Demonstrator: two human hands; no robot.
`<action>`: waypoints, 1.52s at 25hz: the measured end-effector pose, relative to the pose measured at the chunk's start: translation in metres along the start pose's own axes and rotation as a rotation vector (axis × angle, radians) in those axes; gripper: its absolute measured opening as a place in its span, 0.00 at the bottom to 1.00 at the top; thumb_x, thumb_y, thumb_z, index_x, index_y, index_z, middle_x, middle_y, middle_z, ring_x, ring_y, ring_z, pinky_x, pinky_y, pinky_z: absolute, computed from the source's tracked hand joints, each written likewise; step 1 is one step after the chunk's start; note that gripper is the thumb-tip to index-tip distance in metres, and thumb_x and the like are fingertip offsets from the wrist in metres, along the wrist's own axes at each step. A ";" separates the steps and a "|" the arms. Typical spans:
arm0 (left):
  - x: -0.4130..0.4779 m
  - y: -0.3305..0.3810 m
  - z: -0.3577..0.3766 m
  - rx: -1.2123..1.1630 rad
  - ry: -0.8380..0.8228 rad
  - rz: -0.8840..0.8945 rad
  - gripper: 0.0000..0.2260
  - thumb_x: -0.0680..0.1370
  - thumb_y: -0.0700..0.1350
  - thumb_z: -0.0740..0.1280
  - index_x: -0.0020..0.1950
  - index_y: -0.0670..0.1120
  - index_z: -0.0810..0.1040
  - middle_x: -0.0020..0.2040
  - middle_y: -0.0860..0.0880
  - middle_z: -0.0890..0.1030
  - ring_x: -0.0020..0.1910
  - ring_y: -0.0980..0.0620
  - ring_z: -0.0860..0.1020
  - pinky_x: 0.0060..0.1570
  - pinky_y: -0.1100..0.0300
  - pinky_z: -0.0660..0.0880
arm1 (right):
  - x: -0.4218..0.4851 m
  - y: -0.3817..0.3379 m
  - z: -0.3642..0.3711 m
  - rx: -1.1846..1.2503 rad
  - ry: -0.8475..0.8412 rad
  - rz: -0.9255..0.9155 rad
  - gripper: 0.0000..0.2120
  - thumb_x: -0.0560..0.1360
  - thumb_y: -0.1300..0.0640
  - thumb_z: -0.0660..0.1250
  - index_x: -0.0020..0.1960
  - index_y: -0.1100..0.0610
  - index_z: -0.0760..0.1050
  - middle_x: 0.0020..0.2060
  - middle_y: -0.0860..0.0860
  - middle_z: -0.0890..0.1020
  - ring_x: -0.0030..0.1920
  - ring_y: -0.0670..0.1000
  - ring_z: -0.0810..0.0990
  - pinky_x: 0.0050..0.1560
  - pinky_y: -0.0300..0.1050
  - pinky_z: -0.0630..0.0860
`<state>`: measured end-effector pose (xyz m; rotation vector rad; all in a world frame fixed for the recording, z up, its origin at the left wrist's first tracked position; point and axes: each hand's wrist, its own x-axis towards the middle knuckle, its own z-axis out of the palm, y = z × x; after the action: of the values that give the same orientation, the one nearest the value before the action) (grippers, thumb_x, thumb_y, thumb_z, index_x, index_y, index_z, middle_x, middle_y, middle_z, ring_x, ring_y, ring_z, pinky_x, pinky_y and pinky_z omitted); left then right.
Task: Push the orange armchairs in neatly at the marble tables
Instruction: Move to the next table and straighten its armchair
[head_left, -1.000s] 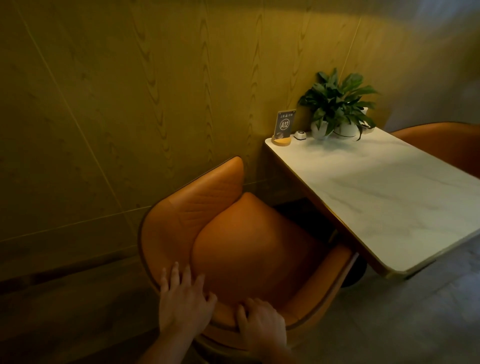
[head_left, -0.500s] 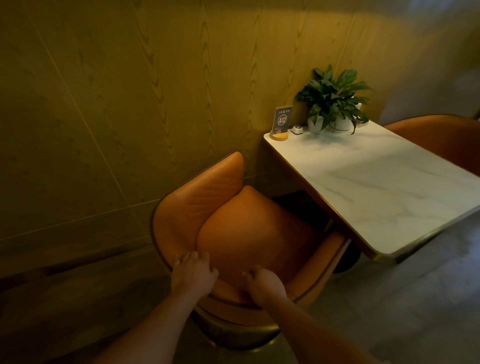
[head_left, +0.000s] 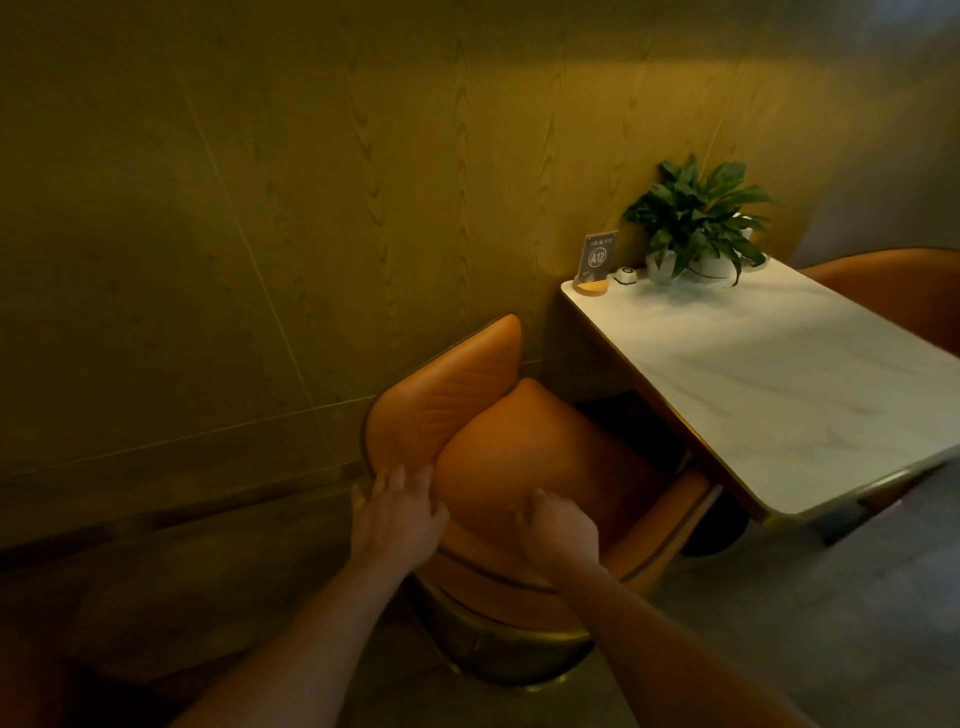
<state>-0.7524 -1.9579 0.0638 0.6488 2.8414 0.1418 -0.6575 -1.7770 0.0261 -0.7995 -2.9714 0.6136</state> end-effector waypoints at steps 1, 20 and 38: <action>-0.009 -0.002 -0.007 0.010 0.007 0.001 0.28 0.82 0.61 0.52 0.81 0.56 0.52 0.81 0.45 0.57 0.80 0.43 0.53 0.75 0.37 0.52 | -0.002 -0.005 -0.008 -0.002 0.006 -0.026 0.15 0.82 0.44 0.55 0.57 0.53 0.74 0.45 0.48 0.78 0.45 0.49 0.77 0.45 0.49 0.80; -0.175 -0.076 -0.057 -0.015 0.253 -0.270 0.29 0.82 0.62 0.52 0.81 0.56 0.49 0.82 0.45 0.51 0.81 0.44 0.47 0.77 0.37 0.49 | -0.068 -0.115 -0.053 0.041 -0.049 -0.493 0.19 0.82 0.42 0.54 0.64 0.53 0.71 0.56 0.53 0.79 0.56 0.54 0.77 0.52 0.51 0.77; -0.425 -0.219 -0.035 -0.082 0.429 -0.823 0.29 0.82 0.59 0.55 0.81 0.57 0.50 0.82 0.45 0.53 0.81 0.43 0.47 0.77 0.38 0.47 | -0.230 -0.326 0.010 0.018 -0.191 -1.056 0.24 0.82 0.40 0.55 0.72 0.52 0.69 0.66 0.51 0.78 0.64 0.52 0.76 0.57 0.50 0.77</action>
<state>-0.4790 -2.3424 0.1489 -0.6617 3.2082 0.2733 -0.6151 -2.1511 0.1596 0.8554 -2.9256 0.6169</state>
